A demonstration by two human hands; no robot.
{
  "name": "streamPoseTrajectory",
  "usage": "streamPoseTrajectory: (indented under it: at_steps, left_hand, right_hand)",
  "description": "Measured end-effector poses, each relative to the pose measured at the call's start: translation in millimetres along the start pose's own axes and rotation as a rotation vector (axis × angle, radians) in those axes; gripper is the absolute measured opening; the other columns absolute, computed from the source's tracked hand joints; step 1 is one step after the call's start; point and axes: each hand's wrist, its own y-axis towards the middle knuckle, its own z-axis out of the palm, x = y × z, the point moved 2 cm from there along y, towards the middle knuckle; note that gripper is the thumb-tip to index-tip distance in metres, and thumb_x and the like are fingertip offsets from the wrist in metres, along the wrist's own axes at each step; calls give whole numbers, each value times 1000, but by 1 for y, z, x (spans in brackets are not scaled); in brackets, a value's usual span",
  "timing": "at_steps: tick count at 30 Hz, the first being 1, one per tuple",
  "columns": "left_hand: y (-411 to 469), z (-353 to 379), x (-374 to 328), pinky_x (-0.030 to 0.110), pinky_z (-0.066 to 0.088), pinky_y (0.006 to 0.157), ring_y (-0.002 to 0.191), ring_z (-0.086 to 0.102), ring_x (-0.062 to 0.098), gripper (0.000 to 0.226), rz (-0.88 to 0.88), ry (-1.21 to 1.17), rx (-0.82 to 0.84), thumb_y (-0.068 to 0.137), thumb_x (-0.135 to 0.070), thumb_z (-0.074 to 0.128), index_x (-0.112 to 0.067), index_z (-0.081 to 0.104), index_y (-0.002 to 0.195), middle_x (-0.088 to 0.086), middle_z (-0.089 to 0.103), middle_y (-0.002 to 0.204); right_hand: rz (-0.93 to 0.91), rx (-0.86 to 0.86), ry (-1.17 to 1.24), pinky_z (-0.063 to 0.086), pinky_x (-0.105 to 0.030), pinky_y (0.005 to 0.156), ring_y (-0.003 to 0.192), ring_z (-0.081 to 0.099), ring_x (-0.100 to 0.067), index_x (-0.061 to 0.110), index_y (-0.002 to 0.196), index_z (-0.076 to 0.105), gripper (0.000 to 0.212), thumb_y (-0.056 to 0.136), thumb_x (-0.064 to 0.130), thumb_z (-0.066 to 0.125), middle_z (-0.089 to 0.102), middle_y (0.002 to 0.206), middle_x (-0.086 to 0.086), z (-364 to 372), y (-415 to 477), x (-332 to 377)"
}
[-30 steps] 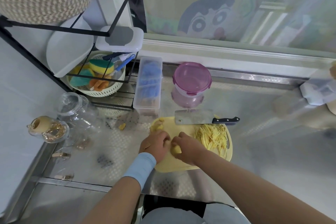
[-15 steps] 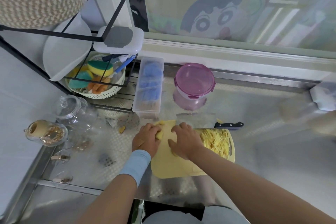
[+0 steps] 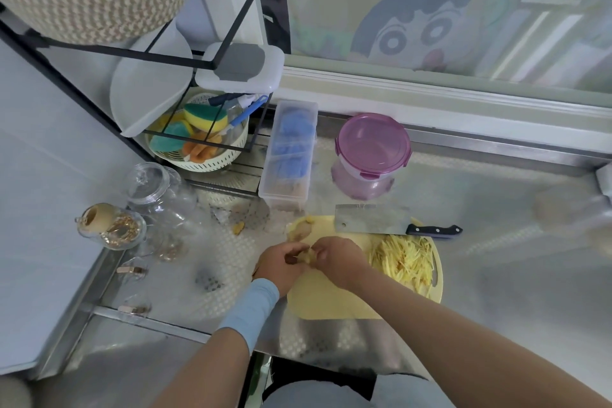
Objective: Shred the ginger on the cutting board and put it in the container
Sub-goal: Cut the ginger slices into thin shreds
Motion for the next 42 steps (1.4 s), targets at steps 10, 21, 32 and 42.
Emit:
streamPoseTrajectory:
  at_steps: [10,21,32,42]
  left_hand:
    - [-15,17,2,7,40,72,89,62,1,31,-28,61,-3,78,-19,78,-32,73,106,-17,68,97]
    - [-6,10,-9,19,39,85,109,59,12,31,19,274,53,85,-31,69,-32,69,116,-9,64,123]
    - [2,14,-11,30,49,92,103,61,13,21,-23,302,173,80,-31,74,-38,70,100,-10,66,114]
    - [-2,15,-8,21,40,86,99,58,13,28,80,322,14,82,-23,73,-25,72,110,-10,60,103]
  right_hand:
    - [-108,-46,-179,41,-37,103,121,47,-24,31,133,60,42,92,38,64,54,128,-1,-1,-21,-15]
    - [-137,-8,-183,45,-41,99,122,47,-29,28,142,52,49,95,27,64,46,130,-2,12,-35,-37]
    - [-110,-58,-97,49,-33,88,103,58,-27,17,130,63,45,87,30,64,55,113,-5,9,-36,-37]
    - [-11,-222,208,45,-31,73,77,55,-18,6,89,71,19,85,24,64,59,84,-6,19,-42,-39]
